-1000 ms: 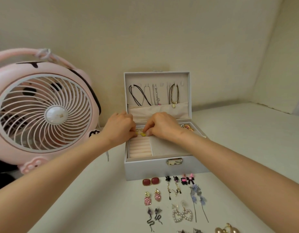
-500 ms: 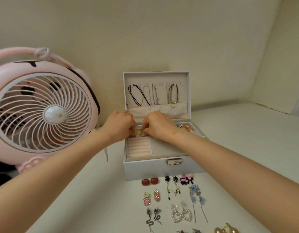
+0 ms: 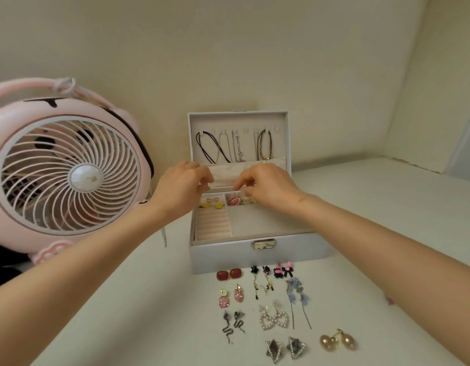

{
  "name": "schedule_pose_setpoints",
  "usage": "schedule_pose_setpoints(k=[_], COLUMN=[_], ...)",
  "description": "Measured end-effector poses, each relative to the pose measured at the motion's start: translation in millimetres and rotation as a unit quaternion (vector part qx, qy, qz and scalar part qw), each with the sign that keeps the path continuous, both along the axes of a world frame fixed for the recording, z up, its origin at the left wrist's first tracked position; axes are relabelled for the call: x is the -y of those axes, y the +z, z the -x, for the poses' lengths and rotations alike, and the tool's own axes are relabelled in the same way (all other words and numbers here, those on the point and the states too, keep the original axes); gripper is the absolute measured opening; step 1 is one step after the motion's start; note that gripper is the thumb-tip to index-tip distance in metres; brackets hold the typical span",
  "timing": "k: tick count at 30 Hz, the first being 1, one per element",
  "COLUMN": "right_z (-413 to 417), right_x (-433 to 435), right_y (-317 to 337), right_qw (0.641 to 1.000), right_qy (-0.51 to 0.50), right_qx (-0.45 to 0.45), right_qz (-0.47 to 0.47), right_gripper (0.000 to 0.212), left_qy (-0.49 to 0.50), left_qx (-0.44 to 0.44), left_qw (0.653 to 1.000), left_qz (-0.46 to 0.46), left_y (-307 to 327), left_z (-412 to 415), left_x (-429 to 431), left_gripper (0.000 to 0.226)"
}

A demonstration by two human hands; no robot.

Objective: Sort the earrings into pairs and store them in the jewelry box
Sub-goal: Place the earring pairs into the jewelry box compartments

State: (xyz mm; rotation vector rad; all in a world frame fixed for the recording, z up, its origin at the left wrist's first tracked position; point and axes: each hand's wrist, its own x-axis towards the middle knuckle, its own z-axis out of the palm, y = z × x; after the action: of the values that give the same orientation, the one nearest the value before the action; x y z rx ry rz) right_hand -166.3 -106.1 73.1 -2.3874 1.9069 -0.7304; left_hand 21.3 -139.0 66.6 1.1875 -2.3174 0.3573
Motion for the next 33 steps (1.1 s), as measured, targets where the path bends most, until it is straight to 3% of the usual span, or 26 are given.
schedule_pose_setpoints(k=[3, 9, 17, 26, 30, 33], right_z=[21.9, 63.8, 83.3, 83.7, 84.4, 85.2], right_x=[-19.0, -59.1, -80.7, -82.5, -81.6, -79.7], right_y=[2.0, 1.3, -6.6, -16.4, -20.1, -22.7], right_qw=[1.000, 0.998, 0.996, 0.996, 0.996, 0.996], right_qy=[-0.014, -0.054, -0.058, -0.023, -0.013, -0.013], right_qx=[0.003, 0.022, 0.064, 0.082, 0.086, 0.083], right_qz=[0.007, -0.001, -0.010, -0.009, -0.013, -0.016], right_gripper=[0.014, 0.011, 0.010, 0.011, 0.011, 0.010], left_qy=[-0.013, 0.060, 0.100, -0.015, -0.112, -0.105], left_qx=[-0.011, 0.090, 0.108, 0.297, 0.313, 0.269], left_qw=[1.000, 0.993, 0.985, 0.955, 0.938, 0.954], left_qz=[0.000, -0.044, -0.094, 0.005, 0.097, 0.083], left_y=[3.4, -6.0, -11.5, -3.8, -7.4, -9.3], left_z=[8.8, 25.0, 35.4, 32.7, 27.0, 22.8], left_x=[-10.4, -6.5, 8.6, 17.0, 20.5, 24.3], left_gripper=[0.020, 0.017, 0.015, 0.017, 0.009, 0.009])
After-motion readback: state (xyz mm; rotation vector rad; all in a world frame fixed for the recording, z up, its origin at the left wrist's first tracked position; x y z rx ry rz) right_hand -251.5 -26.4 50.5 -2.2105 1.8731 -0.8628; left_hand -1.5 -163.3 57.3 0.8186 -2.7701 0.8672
